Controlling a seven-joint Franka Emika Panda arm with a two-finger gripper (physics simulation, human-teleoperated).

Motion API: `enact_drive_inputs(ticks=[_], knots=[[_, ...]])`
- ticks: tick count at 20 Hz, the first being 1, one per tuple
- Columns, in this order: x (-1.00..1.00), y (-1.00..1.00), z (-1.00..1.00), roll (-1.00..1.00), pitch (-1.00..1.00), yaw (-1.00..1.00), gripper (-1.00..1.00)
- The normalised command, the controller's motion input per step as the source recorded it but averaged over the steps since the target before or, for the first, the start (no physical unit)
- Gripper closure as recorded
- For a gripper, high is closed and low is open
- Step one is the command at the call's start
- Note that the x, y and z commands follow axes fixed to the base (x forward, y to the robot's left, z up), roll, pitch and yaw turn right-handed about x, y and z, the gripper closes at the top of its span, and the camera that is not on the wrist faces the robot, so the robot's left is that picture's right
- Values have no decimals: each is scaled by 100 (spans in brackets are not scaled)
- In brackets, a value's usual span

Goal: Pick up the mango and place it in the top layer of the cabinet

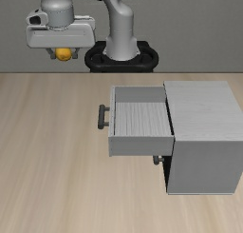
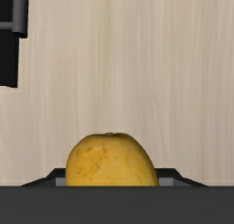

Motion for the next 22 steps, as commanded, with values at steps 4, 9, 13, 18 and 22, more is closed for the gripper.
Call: enact_drive_inputs(ticks=[4, 9, 13, 18, 22], knots=[[0, 100, 0, 0, 0, 0, 100], [0, 100, 0, 0, 0, 0, 100], [0, 100, 0, 0, 0, 0, 100], [20, 100, 0, 0, 0, 0, 100], [100, 0, 0, 0, 0, 0, 100]])
